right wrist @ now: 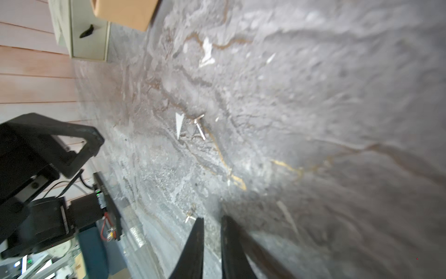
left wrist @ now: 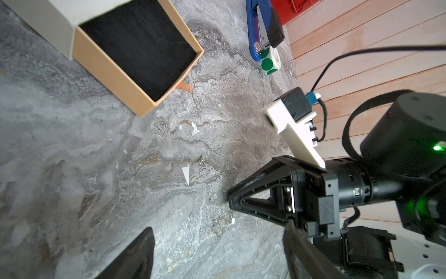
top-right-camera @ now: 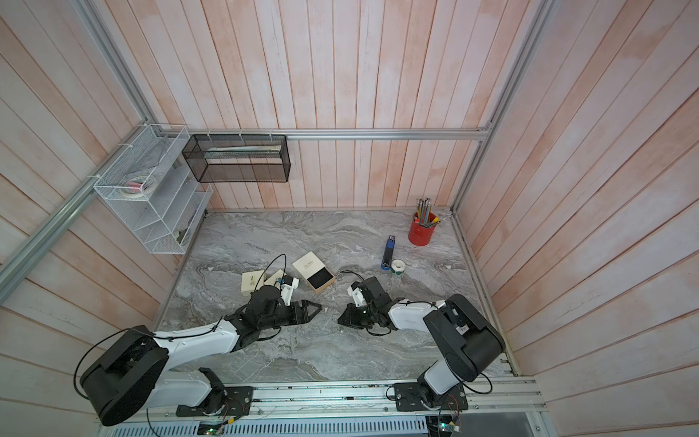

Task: Place the earrings into the drawer-style jewelry box
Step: Place the earring at the center of the board, then pick up the earring from the center of the board.

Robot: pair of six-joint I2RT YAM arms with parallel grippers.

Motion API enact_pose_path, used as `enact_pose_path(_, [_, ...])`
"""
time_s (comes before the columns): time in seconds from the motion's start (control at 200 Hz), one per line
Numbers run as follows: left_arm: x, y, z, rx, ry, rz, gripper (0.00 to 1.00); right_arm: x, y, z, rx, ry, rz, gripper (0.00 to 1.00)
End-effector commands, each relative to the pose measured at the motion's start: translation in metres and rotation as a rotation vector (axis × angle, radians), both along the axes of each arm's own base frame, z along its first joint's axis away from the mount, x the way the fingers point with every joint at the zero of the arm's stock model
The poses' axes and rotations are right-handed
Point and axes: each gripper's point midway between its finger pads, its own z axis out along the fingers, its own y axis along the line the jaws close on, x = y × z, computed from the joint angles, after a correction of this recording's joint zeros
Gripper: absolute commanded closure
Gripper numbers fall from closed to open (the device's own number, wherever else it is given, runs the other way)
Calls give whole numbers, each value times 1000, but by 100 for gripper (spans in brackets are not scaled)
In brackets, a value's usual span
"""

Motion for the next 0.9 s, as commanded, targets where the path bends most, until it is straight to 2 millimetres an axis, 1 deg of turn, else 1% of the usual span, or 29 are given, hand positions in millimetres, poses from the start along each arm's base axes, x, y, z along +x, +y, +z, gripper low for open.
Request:
enact_pose_path(0.0, [-1, -3, 9, 2, -35, 9, 16, 5, -8, 5, -137, -46, 20, 83])
enact_pose_path(0.075, [-6, -4, 8, 7, -38, 14, 16, 7, 2, 13, -146, -62, 50, 83])
enact_pose_path(0.19, [-7, -1, 3, 1, -30, 43, 16, 4, 14, 14, -180, -61, 97, 83])
enact_pose_path(0.335, [-4, 9, 4, 24, -41, 86, 16, -3, 17, 6, -237, -46, 128, 83])
enact_pose_path(0.465, [-1, 13, 3, 19, -40, 98, 16, -6, 20, 4, -259, -40, 161, 83])
enact_pose_path(0.66, [-1, 12, 1, 17, -35, 91, 16, -12, 27, 2, -260, -36, 202, 83])
enact_pose_path(0.895, [0, 11, -1, 21, -28, 86, 16, -13, 32, 3, -236, -35, 215, 83])
